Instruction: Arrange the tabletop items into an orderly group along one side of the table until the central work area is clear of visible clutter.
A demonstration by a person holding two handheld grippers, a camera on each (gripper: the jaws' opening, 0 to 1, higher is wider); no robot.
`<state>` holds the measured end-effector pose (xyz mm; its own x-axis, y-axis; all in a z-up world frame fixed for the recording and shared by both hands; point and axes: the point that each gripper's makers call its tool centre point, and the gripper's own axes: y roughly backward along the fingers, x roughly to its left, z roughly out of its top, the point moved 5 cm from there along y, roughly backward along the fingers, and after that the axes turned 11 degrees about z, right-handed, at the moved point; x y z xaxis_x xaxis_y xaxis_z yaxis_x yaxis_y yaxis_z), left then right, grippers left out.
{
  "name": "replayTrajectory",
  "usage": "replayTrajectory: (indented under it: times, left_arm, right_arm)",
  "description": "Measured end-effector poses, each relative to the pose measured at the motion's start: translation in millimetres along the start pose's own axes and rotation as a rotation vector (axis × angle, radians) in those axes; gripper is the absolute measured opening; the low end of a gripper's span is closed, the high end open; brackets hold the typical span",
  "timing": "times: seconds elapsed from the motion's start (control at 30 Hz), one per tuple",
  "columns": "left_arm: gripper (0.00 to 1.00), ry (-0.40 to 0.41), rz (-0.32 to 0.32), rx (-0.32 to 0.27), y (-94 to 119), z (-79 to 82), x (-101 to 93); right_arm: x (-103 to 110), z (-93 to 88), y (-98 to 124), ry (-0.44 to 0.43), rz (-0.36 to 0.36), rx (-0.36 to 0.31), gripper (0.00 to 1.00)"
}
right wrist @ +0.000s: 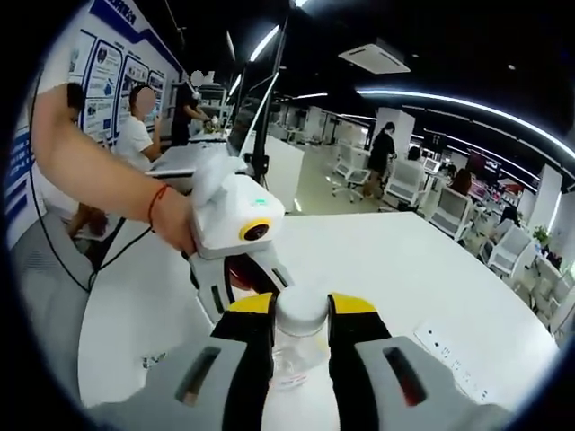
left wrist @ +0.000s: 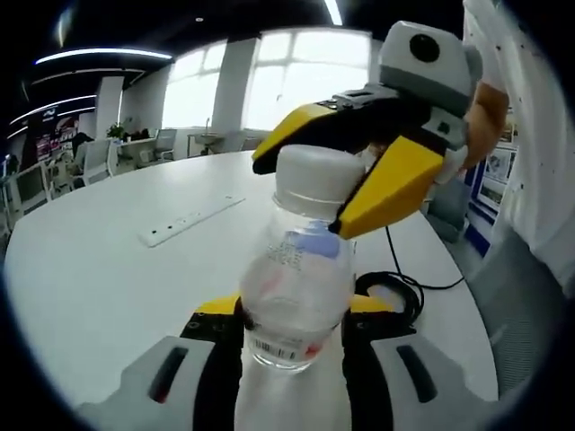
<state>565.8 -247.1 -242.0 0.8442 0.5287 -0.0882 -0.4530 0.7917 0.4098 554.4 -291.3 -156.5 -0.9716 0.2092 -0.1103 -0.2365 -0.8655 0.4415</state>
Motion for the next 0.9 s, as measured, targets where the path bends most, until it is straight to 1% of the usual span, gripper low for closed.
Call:
replayTrajectory:
  times: [0.2, 0.27, 0.33, 0.5, 0.57, 0.67, 0.83, 0.9]
  left_arm:
    - [0.45, -0.004, 0.010, 0.004, 2, 0.3, 1.6]
    - [0.45, 0.000, 0.007, 0.004, 3, 0.6, 0.9]
    - [0.45, 0.000, 0.008, 0.004, 3, 0.7, 0.6]
    - [0.45, 0.014, 0.011, -0.003, 6, 2.3, -0.9]
    - [0.45, 0.018, 0.011, -0.005, 8, 2.8, -1.1]
    - [0.46, 0.020, 0.016, -0.002, 9, 2.1, -0.5]
    - [0.46, 0.034, 0.023, -0.004, 13, 1.6, -1.9]
    - [0.48, 0.037, 0.026, -0.004, 14, 1.4, -2.6]
  right_arm:
    - [-2, -1.1, 1, -0.009, -0.007, 0.005, 0.21]
    - [-3, -2.5, 1, -0.015, -0.007, 0.009, 0.23]
    - [-3, -3.5, 1, -0.026, -0.006, 0.010, 0.23]
    - [-3, -2.8, 2, -0.020, -0.011, 0.011, 0.23]
    - [-4, -1.7, 4, -0.033, -0.014, -0.002, 0.25]
    - [-6, -2.2, 6, -0.043, -0.023, -0.003, 0.28]
    - [-9, -1.7, 12, -0.064, -0.034, -0.014, 0.31]
    - [-8, -1.5, 13, -0.064, -0.038, -0.019, 0.31]
